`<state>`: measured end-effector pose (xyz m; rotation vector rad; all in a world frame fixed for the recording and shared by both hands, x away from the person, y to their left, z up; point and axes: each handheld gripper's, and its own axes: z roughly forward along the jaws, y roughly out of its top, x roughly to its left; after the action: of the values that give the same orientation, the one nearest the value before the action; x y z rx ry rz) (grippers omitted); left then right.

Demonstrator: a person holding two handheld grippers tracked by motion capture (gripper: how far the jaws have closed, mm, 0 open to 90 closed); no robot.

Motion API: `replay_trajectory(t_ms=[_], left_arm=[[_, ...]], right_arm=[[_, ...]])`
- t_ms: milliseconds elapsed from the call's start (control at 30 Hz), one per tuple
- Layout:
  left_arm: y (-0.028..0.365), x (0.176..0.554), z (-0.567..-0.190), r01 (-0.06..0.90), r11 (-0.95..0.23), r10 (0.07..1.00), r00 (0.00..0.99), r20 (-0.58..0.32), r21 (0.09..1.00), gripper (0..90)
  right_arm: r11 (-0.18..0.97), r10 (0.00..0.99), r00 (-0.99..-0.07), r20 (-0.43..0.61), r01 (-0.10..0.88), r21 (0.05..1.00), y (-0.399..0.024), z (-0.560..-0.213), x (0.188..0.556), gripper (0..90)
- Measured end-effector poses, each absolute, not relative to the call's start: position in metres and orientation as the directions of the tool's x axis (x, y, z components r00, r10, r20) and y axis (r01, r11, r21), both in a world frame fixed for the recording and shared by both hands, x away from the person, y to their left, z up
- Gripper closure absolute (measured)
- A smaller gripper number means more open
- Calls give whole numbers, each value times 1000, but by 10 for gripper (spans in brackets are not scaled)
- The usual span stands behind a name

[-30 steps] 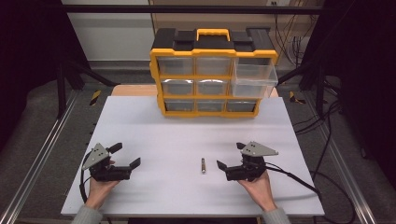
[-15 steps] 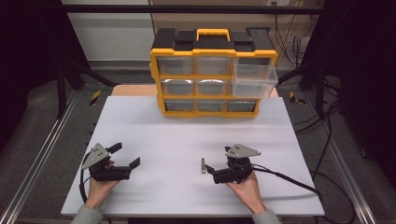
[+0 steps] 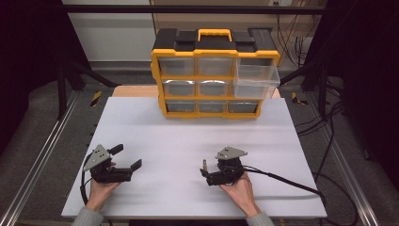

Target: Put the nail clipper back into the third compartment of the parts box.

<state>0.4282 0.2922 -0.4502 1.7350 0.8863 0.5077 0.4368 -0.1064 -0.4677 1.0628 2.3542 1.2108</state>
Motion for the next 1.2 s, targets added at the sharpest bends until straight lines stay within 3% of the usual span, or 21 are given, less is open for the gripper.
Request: replay_trajectory(t_ms=[300, 700, 1200], left_arm=[[292, 428, -450, 312, -154, 769, 633, -85, 937, 15], [292, 428, -450, 314, -155, 769, 634, -86, 937, 17], [292, 428, -450, 313, -154, 770, 633, -85, 937, 19]], right_arm=[[418, 717, -695, 60, 497, 761, -94, -476, 440, 199], [468, 716, -695, 63, 545, 696, -82, -483, 442, 456], [449, 741, -667, 79, 580, 680, -82, -483, 443, 612]])
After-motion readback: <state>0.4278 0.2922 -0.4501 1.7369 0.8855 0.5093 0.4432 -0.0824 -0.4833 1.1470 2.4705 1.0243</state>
